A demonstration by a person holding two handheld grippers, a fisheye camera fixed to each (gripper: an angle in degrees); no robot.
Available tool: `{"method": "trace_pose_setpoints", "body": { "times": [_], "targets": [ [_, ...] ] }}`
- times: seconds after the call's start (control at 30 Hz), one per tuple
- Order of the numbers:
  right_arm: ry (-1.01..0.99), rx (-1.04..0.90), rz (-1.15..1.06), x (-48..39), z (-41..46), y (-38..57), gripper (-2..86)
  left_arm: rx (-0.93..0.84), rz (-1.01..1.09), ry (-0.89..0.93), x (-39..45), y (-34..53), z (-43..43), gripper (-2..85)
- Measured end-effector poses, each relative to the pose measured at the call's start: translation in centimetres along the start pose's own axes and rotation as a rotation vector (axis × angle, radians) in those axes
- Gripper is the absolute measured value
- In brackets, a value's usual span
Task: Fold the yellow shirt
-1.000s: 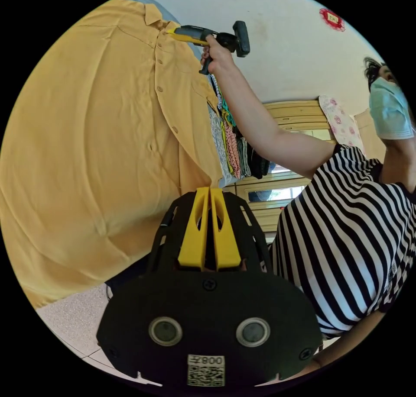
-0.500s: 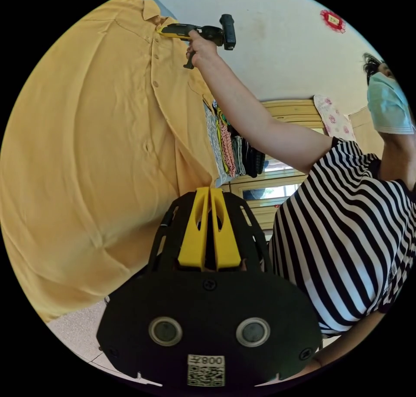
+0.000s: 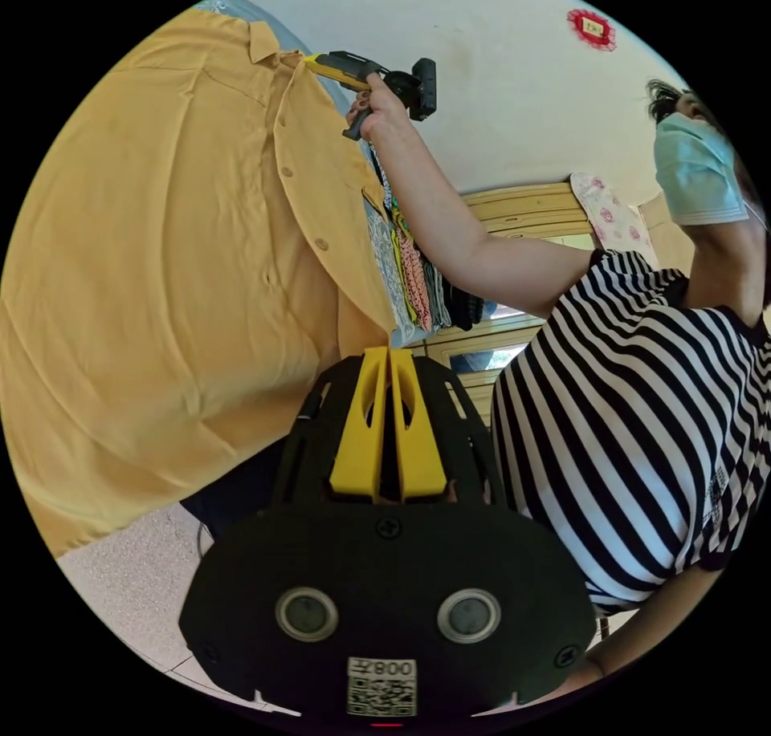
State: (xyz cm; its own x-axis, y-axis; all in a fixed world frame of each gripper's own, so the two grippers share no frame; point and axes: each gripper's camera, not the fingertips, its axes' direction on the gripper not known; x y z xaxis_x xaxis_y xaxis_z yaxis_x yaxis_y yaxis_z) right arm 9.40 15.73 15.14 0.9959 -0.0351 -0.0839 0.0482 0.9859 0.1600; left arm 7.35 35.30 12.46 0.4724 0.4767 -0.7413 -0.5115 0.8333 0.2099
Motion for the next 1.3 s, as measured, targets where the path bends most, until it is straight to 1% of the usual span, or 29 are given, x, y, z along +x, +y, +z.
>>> {"method": "trace_pose_setpoints", "body": {
  "times": [0.17, 0.37, 0.53, 0.7, 0.77, 0.83, 0.87, 0.97, 1.13, 1.17, 1.23, 1.3],
  "targets": [
    [-0.017, 0.011, 0.033, 1.1, 0.4, 0.1, 0.2, -0.001, -0.026, -0.009, -0.7, 0.4, 0.0, 0.4],
    [-0.092, 0.126, 0.054, 2.6, -2.8, 1.4, 0.2, -0.012, -0.017, 0.004, -1.0, 0.3, 0.6, 0.3],
    [-0.098, 0.071, 0.006, 2.0, -1.4, 0.1, 0.2, -0.012, -0.033, 0.014, -1.6, 0.5, 0.9, 0.3],
    [-0.098, 0.045, -0.024, 1.6, -0.1, -1.4, 0.2, -0.008, -0.012, -0.028, -1.2, 0.8, 0.6, 0.3],
    [-0.054, -0.001, -0.029, 1.7, 0.8, -1.8, 0.2, -0.025, -0.031, -0.047, -1.7, 1.0, 0.8, 0.2],
    [-0.029, -0.125, -0.011, 2.5, 3.2, -2.3, 0.3, -0.024, -0.05, -0.029, -2.2, 1.2, 0.9, 0.2],
    [-0.034, -0.156, -0.011, 2.7, 3.6, -2.4, 0.3, -0.022, -0.055, -0.019, -2.3, 1.2, 0.9, 0.2],
    [-0.044, -0.145, -0.041, 2.3, 2.7, -2.3, 0.4, -0.023, -0.053, -0.03, -2.4, 1.3, 0.9, 0.2],
    [-0.038, -0.051, -0.065, 2.2, -0.2, -2.9, 0.8, -0.019, -0.076, -0.007, -3.1, 1.5, 0.9, 0.2],
    [-0.04, -0.058, -0.063, 2.3, -0.1, -3.1, 0.9, -0.02, -0.074, -0.006, -3.2, 1.5, 0.8, 0.2],
    [-0.12, -0.12, -0.054, 2.4, 0.7, -3.9, 1.2, -0.025, -0.07, -0.013, -3.2, 1.5, 0.8, 0.2],
    [-0.166, -0.157, -0.123, 1.3, 0.9, -3.8, 1.7, -0.022, -0.071, -0.013, -3.3, 1.6, 0.8, 0.1]
  ]
}}
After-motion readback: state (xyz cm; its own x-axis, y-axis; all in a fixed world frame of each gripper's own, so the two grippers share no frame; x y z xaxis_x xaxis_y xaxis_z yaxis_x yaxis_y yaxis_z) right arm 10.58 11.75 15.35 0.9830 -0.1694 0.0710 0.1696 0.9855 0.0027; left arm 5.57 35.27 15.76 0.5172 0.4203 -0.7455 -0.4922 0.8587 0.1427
